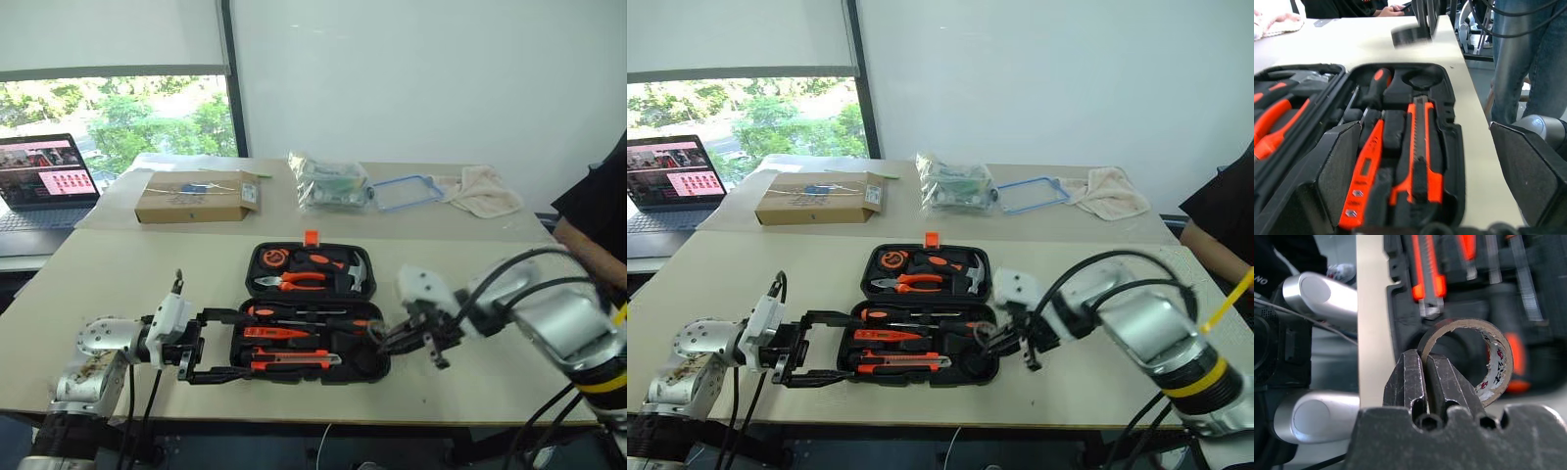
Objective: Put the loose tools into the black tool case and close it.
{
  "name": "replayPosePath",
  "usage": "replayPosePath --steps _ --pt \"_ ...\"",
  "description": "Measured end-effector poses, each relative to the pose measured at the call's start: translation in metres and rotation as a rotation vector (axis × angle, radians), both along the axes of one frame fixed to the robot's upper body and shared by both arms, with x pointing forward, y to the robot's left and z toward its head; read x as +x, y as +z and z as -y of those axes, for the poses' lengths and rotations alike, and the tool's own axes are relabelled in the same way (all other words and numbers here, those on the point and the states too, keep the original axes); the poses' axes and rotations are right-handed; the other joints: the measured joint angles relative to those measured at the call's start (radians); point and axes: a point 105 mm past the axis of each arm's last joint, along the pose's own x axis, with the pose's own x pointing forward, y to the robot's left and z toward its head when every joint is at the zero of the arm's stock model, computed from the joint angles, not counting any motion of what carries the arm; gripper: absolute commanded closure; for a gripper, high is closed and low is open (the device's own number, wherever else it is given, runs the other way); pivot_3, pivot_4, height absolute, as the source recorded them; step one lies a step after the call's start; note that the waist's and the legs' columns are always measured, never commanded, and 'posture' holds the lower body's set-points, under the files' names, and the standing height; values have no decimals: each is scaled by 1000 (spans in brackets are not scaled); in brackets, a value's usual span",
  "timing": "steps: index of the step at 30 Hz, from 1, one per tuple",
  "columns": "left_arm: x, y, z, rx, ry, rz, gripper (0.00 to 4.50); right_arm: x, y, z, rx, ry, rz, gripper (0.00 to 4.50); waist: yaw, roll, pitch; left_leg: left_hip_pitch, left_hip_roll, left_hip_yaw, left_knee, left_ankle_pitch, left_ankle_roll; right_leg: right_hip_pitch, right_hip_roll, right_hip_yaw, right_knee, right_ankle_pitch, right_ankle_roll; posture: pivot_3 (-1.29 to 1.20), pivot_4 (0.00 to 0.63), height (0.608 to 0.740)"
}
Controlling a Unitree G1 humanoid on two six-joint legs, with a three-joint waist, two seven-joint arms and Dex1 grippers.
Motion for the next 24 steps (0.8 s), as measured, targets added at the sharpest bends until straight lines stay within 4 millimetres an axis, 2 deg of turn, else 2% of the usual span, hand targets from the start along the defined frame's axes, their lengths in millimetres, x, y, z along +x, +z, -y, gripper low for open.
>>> replayPosePath --steps 6,10,15,18,21,23,24 --pt "1 0 0 2 5 -1 0 3 -19 -6 -80 -19 3 4441 0 0 0 0 0 0 2 0 0 0 0 -1 1 0 0 0 150 740" --pt "1 -1 0 6 7 -1 0 4 -21 -6 -126 -9 19 4441 0 0 0 0 0 0 4 0 0 1 0 -2 1 0 0 0 150 740" --pt "4 1 -3 6 43 4 0 8 -18 -7 -135 -12 35 2867 4 0 0 0 0 -1 5 0 1 2 -1 -2 1 1 1 0 150 740" --pt "11 5 -9 -16 123 -3 0 5 -6 -7 -39 -6 0 1885 6 0 0 -1 0 -2 5 0 1 1 0 -3 2 1 1 0 150 740" --pt "17 10 -21 -39 213 -7 0 4 16 -3 97 2 7 1885 7 0 0 -2 0 -3 5 -1 1 1 0 -4 1 1 1 0 150 740" --pt "22 12 -30 -62 280 -17 0 7 26 8 145 -27 32 1885 7 0 0 -2 0 -3 5 -1 1 1 0 -4 1 1 1 0 150 740" --pt "27 11 -41 -79 354 -36 255 12 31 22 174 -80 54 1846 10 0 0 -2 0 -3 5 -1 1 2 0 -5 0 1 1 0 150 740"
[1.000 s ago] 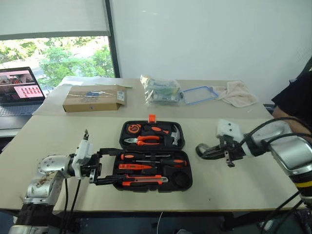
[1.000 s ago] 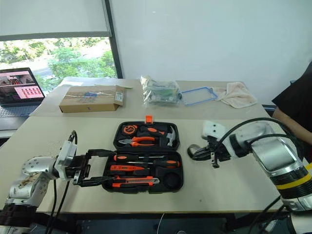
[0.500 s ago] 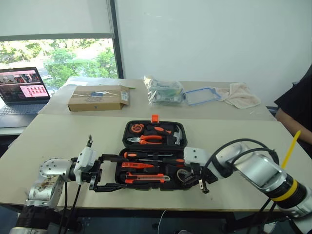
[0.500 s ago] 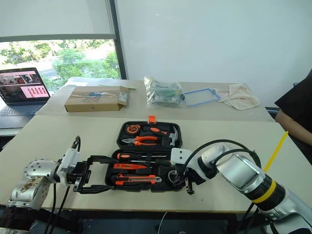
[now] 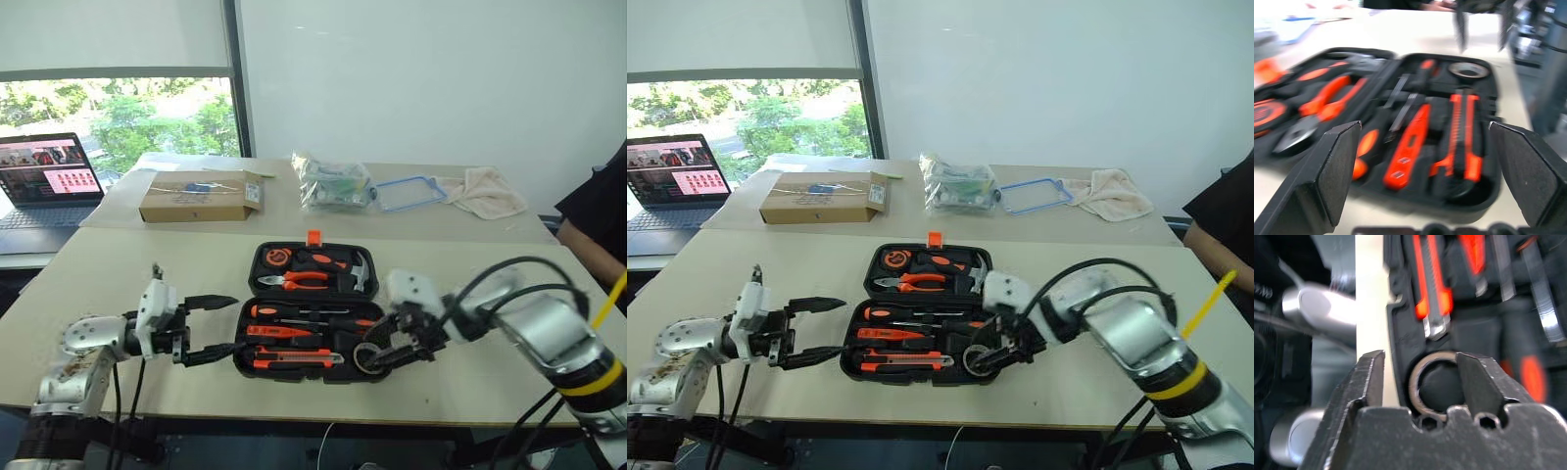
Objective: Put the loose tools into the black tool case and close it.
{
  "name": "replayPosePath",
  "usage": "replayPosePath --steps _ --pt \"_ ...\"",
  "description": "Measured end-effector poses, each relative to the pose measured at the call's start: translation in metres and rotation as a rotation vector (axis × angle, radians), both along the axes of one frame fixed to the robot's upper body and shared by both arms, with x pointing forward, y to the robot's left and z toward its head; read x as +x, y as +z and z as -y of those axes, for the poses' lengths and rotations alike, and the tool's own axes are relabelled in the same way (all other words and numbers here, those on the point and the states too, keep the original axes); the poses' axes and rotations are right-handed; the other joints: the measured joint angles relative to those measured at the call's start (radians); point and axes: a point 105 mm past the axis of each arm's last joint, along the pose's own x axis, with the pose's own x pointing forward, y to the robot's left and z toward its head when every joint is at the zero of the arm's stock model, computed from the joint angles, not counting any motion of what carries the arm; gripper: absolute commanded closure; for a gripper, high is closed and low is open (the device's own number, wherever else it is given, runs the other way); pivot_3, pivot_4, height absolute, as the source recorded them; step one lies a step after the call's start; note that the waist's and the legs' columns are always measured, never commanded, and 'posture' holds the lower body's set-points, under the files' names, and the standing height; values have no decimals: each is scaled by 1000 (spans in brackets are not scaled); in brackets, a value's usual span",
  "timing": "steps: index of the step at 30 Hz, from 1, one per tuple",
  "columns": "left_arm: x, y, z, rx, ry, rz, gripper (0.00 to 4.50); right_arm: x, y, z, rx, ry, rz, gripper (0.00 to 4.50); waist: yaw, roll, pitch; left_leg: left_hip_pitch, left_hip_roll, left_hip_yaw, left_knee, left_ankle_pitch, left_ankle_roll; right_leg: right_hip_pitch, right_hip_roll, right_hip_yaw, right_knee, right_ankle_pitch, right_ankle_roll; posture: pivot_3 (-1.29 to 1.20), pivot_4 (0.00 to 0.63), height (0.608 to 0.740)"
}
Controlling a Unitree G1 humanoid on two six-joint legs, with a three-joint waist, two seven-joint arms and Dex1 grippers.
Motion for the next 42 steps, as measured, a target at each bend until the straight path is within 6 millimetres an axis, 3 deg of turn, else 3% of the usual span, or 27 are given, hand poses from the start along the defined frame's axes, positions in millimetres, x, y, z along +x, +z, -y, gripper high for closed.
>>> replayPosePath --steps 2,4,6,9,12,13,16,19,23,34,37,40,42 --pt "8 -3 -12 -5 95 -14 693 12 0 15 14 -95 33 2368 1 0 0 0 0 0 0 0 0 0 0 0 0 0 0 0 150 740" --pt "22 -5 -21 8 202 -20 1359 31 -4 28 -5 -215 101 2821 1 0 0 1 -1 1 0 0 -1 0 -1 0 0 1 0 0 150 740" --pt "42 -4 -28 24 330 -8 2173 54 -11 42 -42 -368 209 3596 2 0 0 1 -3 1 0 1 -2 0 -1 0 1 2 0 0 150 740" --pt "57 -8 -25 43 400 -26 3285 70 -23 45 -77 -457 294 4500 0 0 0 1 -5 1 0 2 -3 0 -1 1 4 2 0 0 150 740" --pt "69 -25 -12 89 415 -96 4396 84 -41 37 -86 -511 333 4500 -5 0 0 2 -7 2 0 2 -3 0 -1 1 10 2 0 0 150 740" --pt "71 -32 -5 107 403 -134 4466 89 -47 33 -84 -519 335 4500 -8 0 0 1 -7 2 0 2 -3 -1 -1 2 10 2 0 0 150 740" --pt "74 -41 10 152 360 -178 4466 96 -57 23 -85 -497 327 4500 -18 0 0 1 -8 1 0 2 -3 -1 -1 2 10 2 0 0 150 740" --pt "76 -38 19 156 327 -177 4466 101 -52 14 -60 -459 346 4500 -23 0 0 1 -8 0 0 2 -3 -1 -1 2 10 1 1 0 150 740" --pt "75 -40 31 158 275 -189 4466 93 -58 1 -63 -378 304 4500 -21 0 0 1 -8 -1 0 2 -3 -1 -1 2 10 1 1 0 150 740" --pt "58 -47 26 183 271 -215 4466 73 -64 6 -106 -365 245 4500 -22 0 0 0 -9 -3 0 0 0 -1 -6 1 11 -2 5 0 150 740" --pt "50 -41 1 160 342 -252 3721 69 -60 21 -99 -411 201 3668 -23 0 0 -1 -9 -3 0 0 0 -2 -6 1 12 -2 5 0 150 740" --pt "42 -37 -32 248 442 -349 2626 64 -41 36 -27 -507 111 2654 -22 0 0 1 -8 -3 0 0 0 -1 -6 1 13 -2 5 0 150 740" --pt "39 -33 -34 207 456 -427 1832 61 -34 34 17 -537 22 1936 -22 0 0 2 -8 -2 0 0 0 0 -7 2 13 -2 5 0 150 740"
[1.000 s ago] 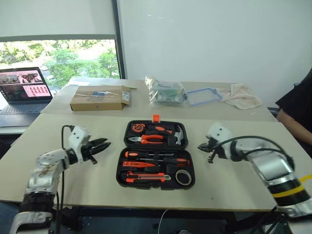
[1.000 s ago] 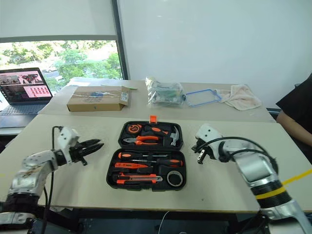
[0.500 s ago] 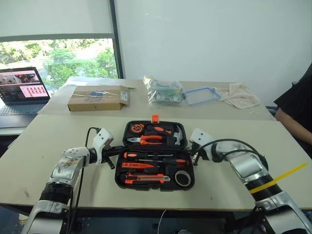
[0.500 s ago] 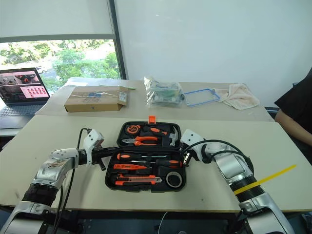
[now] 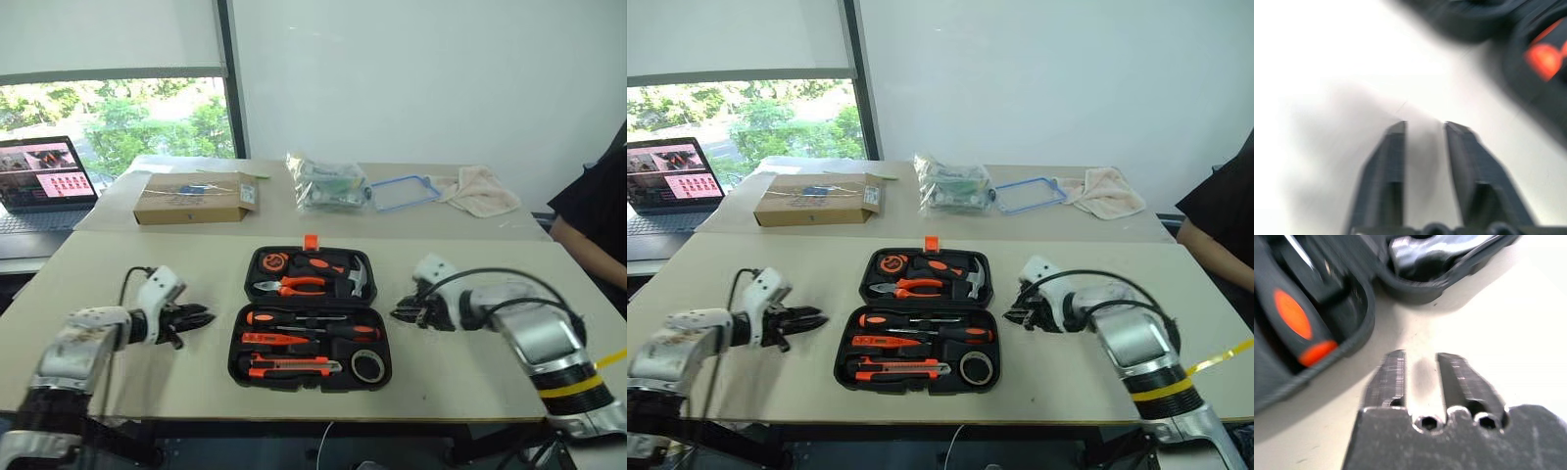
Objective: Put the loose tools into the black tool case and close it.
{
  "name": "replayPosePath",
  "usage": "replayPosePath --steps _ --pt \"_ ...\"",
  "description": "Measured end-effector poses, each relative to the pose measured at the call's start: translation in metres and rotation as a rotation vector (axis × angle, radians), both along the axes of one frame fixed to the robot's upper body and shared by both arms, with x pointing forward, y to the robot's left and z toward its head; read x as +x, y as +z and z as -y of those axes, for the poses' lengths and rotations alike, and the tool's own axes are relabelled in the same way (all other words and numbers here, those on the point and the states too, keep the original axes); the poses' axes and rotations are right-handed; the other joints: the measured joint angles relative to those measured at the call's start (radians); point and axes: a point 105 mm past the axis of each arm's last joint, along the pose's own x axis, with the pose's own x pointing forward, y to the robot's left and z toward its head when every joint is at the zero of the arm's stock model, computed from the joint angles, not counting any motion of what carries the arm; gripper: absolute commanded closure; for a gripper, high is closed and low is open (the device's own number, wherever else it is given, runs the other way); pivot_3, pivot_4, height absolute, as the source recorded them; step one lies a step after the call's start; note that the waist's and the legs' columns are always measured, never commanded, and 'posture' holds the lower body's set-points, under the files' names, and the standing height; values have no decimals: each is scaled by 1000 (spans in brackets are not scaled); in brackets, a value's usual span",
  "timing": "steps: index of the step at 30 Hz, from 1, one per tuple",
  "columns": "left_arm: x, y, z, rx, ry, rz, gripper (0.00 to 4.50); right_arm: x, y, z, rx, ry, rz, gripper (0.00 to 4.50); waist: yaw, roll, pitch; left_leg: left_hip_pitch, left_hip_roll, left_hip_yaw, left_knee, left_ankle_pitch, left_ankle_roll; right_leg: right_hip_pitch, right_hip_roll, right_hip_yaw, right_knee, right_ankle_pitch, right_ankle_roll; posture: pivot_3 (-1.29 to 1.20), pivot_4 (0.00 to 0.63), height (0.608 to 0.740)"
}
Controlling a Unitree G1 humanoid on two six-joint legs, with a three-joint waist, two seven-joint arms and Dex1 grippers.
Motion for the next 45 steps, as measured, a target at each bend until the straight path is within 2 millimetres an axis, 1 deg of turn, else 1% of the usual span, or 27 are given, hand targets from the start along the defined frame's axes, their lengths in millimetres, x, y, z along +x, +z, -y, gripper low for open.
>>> replayPosePath --steps 2,3,4,5,6,7,9,10,12,15,17,19,20,22,23,25,27,30,31,33,37,39,41,42,44,45 --pt "3 10 8 -83 5 -52 1151 0 7 -7 86 -38 -90 1296 4 -2 1 -1 0 -1 1 0 0 0 0 -1 0 0 0 0 150 740" --pt "7 21 15 -128 0 -71 839 3 16 -14 134 -55 -112 967 5 -3 2 -1 0 -1 2 1 0 -1 0 -1 1 1 -1 0 150 740" --pt "10 30 21 -158 -8 -80 556 7 22 -17 158 -69 -120 733 6 -3 2 -1 -1 -1 2 1 -1 0 0 -1 1 1 -1 0 150 740" --pt "13 38 26 -177 -14 -80 142 11 28 -20 172 -85 -125 278 6 -3 2 0 -2 -1 2 1 -1 0 0 -1 1 1 -1 0 150 740" --pt "16 45 31 -193 -12 -79 117 15 31 -18 170 -118 -137 54 6 -3 2 0 -3 -1 2 1 -1 0 0 0 2 1 -1 0 150 740" --pt "22 48 35 -211 2 -82 117 20 30 -16 166 -154 -154 54 6 -3 2 1 -4 -1 2 1 -1 1 0 0 2 1 -1 0 150 740" --pt "30 47 41 -230 32 -101 117 29 28 -15 154 -206 -168 54 1 -3 2 1 -4 -1 2 1 -2 1 0 0 2 1 -1 0 150 740" --pt "37 40 46 -230 56 -124 117 37 23 -17 151 -239 -188 54 -1 -3 2 1 -5 -1 1 2 -2 1 1 0 2 1 -1 0 150 740" --pt "40 34 50 -219 67 -143 117 41 17 -18 146 -265 -208 54 -7 -3 2 0 -5 -1 0 2 -2 -1 1 0 2 1 -1 0 150 740" --pt "48 29 52 -187 98 -158 117 51 11 -18 140 -311 -214 54 -11 -3 2 -1 -5 -1 -1 2 -2 -3 0 -2 1 1 -1 0 150 740" --pt "51 27 51 -168 110 -161 117 56 11 -19 142 -324 -207 54 -15 -3 2 -1 -6 -1 -3 2 -2 -3 0 -3 0 1 -1 0 150 740" --pt "55 24 50 -139 130 -160 117 62 12 -26 156 -321 -208 54 -23 -3 2 -1 -5 -1 -4 2 -3 -3 0 -4 0 1 -1 0 150 740" --pt "55 22 50 -135 130 -161 117 63 11 -28 159 -318 -207 297 -24 -3 2 -1 -5 -2 -4 2 -3 -3 0 -4 0 1 -1 0 150 740" --pt "56 20 49 -131 137 -163 630 65 7 -30 158 -327 -221 759 -24 -3 2 -1 -5 -2 -4 2 -3 -3 0 -5 0 1 -1 0 150 740" --pt "56 21 49 -129 136 -155 846 65 4 -30 152 -335 -230 1090 -24 -3 2 -1 -5 -2 -4 2 -3 -3 -1 -5 0 1 -1 0 150 740" --pt "57 23 48 -125 135 -147 1624 66 0 -28 146 -350 -243 1772 -25 -3 2 -1 -5 -2 -4 2 -3 -3 -1 -4 0 1 -1 0 150 740" --pt "57 23 50 -127 125 -147 2326 68 2 -29 136 -351 -236 2474 -26 -3 2 0 -5 -1 -4 3 -4 -2 -1 -4 1 1 -1 0 150 740" --pt "60 26 52 -125 127 -129 3448 68 3 -34 121 -332 -236 3484 -25 -3 2 2 -5 -2 -3 4 -6 0 -1 -3 2 1 -1 0 150 740" --pt "61 26 54 -128 125 -122 3760 68 3 -35 121 -327 -236 3761 -24 -3 2 2 -4 -2 -3 4 -6 0 -1 -3 2 1 -1 0 150 740" --pt "62 25 56 -135 123 -120 4497 68 3 -37 124 -323 -240 4486 -23 -3 2 2 -4 -2 -1 4 -6 1 -2 -2 3 1 -1 0 150 740" --pt "62 24 55 -164 141 -103 4497 69 3 -38 144 -322 -233 4486 -24 -3 2 3 -4 -1 -1 5 -5 1 -3 0 4 3 -2 0 150 740" --pt "61 23 54 -193 153 -85 4497 69 3 -39 189 -295 -201 4486 -23 -3 2 3 -4 -1 -1 5 -5 1 -3 0 4 3 -2 0 150 740" --pt "60 21 52 -256 165 -40 4497 67 4 -38 214 -245 -128 4486 -23 -3 2 2 -4 -1 -2 5 -5 -1 -3 0 4 3 -2 0 150 740" --pt "60 21 52 -286 163 -4 4497 68 6 -38 217 -213 -63 4486 -23 -3 2 2 -4 -1 -2 5 -5 -1 -3 0 4 3 -2 0 150 740" --pt "60 22 50 -308 154 90 4497 68 12 -37 205 -154 85 4486 -23 -2 3 0 -4 -1 -2 5 -5 -3 -3 0 3 3 -2 0 150 740" --pt "60 22 48 -292 139 172 4497 67 20 -38 182 -105 196 4486 -23 -1 3 0 -4 -1 -2 5 -5 -3 -3 0 3 3 -2 0 150 740"
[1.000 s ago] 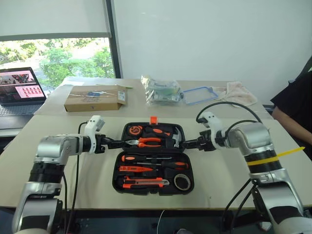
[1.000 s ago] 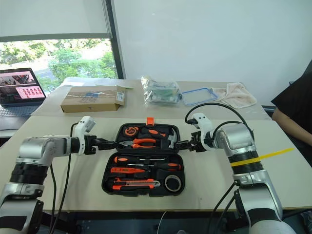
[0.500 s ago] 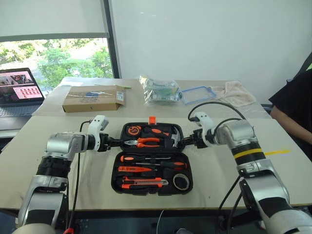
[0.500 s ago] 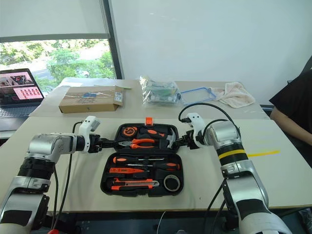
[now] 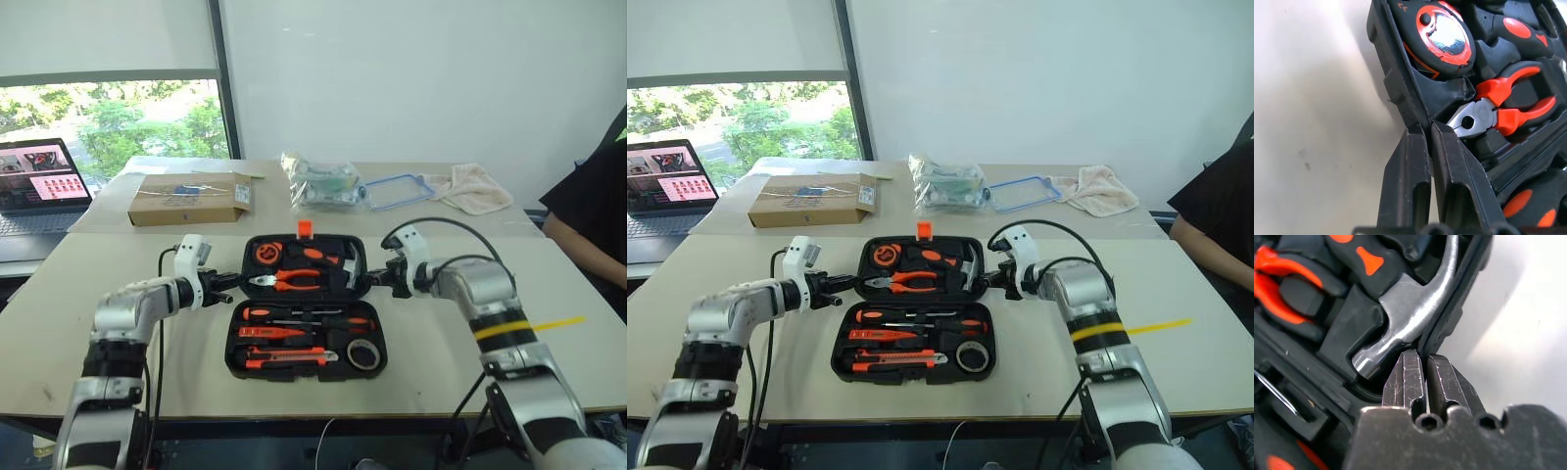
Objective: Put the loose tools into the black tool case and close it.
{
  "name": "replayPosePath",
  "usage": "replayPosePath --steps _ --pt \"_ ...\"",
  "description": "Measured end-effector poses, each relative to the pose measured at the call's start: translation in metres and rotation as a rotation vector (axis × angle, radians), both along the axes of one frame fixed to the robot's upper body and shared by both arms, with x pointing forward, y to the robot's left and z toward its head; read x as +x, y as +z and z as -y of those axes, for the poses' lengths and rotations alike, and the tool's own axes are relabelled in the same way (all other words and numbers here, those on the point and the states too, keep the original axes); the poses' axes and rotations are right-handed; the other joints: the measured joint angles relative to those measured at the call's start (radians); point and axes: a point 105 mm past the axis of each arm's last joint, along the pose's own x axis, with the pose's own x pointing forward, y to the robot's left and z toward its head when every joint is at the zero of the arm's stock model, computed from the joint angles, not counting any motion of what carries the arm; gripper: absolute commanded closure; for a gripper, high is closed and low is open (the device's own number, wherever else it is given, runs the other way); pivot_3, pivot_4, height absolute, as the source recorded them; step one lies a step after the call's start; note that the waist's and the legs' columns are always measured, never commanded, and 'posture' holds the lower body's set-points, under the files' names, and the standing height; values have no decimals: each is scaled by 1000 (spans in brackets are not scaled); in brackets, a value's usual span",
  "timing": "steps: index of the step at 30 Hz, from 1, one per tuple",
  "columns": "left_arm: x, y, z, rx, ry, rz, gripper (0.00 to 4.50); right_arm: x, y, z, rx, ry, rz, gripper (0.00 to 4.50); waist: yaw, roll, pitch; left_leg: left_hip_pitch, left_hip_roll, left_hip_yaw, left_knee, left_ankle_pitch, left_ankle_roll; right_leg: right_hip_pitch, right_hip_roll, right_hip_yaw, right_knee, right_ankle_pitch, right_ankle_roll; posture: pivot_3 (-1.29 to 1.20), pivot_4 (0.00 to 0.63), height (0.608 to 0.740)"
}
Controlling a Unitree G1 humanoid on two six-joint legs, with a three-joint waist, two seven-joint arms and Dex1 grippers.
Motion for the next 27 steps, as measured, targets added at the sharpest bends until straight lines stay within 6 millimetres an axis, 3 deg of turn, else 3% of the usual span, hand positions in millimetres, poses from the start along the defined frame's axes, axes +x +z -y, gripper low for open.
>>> replayPosePath --steps 3,6,9,14,18,22,24,27 --pt "-6 3 -2 80 -36 187 4497 -9 17 2 -135 103 274 4486 3 0 0 0 0 0 -1 0 0 0 0 -2 -1 0 0 0 150 740" --pt "-21 4 2 221 -123 412 4497 -33 10 13 -408 283 568 4486 18 0 0 2 -2 2 -8 0 0 0 -2 -4 -5 0 0 0 150 740" --pt "-32 2 -3 344 -157 563 4497 -54 -15 15 -423 362 621 4486 17 0 0 5 0 5 -10 0 -1 2 -1 -6 -9 0 -1 0 150 740" --pt "-53 -4 -6 524 -238 725 4497 -74 -22 20 -495 436 793 4486 16 1 0 10 3 8 -10 0 0 6 -2 -5 -15 0 -1 0 150 740" --pt "-70 -16 -8 643 -337 787 4497 -81 -34 25 -566 473 858 4486 19 2 -1 25 7 12 -13 -5 6 22 -2 -5 -18 -1 -1 0 150 740" --pt "-80 -30 -17 695 -412 730 3134 -86 -46 28 -581 511 821 3091 19 2 -6 28 9 16 -13 -7 8 23 -2 -6 -18 -1 -1 0 150 740" --pt "-86 -45 -26 685 -422 644 2510 -94 -72 42 -603 530 694 2473 20 2 -6 25 10 19 -13 -7 8 20 -2 -6 -18 -1 -1 0 150 740" --pt "-89 -51 -28 682 -446 608 1464 -97 -67 41 -594 547 696 1452 21 2 -5 23 11 20 -11 -7 8 18 -2 -6 -18 0 -1 0 150 740"
